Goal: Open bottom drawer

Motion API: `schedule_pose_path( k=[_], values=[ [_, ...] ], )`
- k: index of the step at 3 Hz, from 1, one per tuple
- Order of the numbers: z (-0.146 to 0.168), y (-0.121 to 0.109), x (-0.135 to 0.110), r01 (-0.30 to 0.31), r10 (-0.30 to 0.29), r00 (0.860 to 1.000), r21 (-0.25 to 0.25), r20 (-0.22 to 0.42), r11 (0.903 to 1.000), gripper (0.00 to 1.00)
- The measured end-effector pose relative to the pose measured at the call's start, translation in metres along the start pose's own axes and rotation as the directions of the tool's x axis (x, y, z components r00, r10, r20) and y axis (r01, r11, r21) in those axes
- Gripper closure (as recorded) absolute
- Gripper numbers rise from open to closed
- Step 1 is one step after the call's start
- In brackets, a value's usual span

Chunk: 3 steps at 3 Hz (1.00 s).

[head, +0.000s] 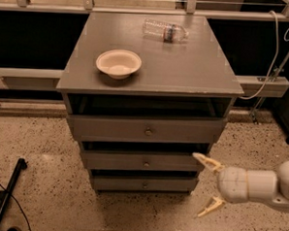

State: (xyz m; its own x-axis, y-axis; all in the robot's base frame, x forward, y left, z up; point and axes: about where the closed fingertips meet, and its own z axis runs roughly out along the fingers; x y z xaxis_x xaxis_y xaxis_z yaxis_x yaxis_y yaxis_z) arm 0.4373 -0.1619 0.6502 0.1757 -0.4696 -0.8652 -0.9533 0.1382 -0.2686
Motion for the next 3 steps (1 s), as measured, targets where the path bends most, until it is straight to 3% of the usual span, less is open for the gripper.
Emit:
schedule_pose_path(
  k=[1, 2, 3],
  values=[
    [0.007, 0.007, 0.008, 0.108, -0.110, 0.993, -0.050, -0.037, 0.9929, 0.00],
    [0.009, 0.007, 0.012, 0.087, -0.090, 0.994, -0.049, -0.055, 0.9950, 0.00],
    [0.018, 0.012, 0.069, -0.012, 0.001, 0.992, -0.089, -0.130, 0.9960, 0.00]
  ],
)
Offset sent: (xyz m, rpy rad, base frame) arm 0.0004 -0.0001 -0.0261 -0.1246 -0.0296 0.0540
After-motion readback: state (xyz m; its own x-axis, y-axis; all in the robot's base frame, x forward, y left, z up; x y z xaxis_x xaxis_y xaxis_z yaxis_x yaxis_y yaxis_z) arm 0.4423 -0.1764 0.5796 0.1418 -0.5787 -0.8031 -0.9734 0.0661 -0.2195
